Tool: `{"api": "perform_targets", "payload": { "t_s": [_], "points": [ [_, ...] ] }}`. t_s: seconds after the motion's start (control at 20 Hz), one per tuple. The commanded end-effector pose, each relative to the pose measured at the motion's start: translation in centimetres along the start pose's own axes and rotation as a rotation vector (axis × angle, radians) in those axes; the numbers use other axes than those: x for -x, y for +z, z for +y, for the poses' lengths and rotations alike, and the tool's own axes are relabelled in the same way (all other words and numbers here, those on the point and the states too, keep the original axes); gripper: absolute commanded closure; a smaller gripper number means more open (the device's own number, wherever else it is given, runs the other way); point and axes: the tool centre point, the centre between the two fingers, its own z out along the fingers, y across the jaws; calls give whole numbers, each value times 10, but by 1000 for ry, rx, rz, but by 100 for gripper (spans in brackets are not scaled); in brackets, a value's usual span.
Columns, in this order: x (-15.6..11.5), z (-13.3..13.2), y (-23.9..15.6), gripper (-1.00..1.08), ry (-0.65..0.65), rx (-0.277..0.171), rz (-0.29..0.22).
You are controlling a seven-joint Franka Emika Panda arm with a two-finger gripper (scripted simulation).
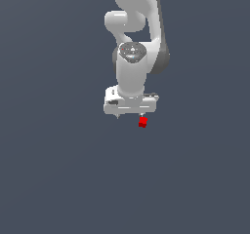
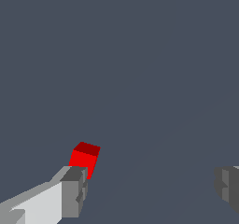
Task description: Pick up the red cube and move it to a goal position.
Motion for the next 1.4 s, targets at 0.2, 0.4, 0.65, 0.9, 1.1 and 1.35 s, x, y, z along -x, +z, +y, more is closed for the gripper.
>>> {"api": "perform_targets", "payload": {
  "t_s": [0.2, 0.4, 0.65, 0.9, 1.1, 1.35],
  "points": [
    [2, -2, 4, -92, 7, 0, 1],
    [7, -7, 14, -92, 28, 0, 2],
    [18, -19, 38, -92, 74, 0, 6],
    [32, -38, 73, -92, 142, -1, 12],
    [41, -54, 101, -92, 197, -1, 17],
    [48, -70, 128, -92, 247, -1, 21]
  ]
}}
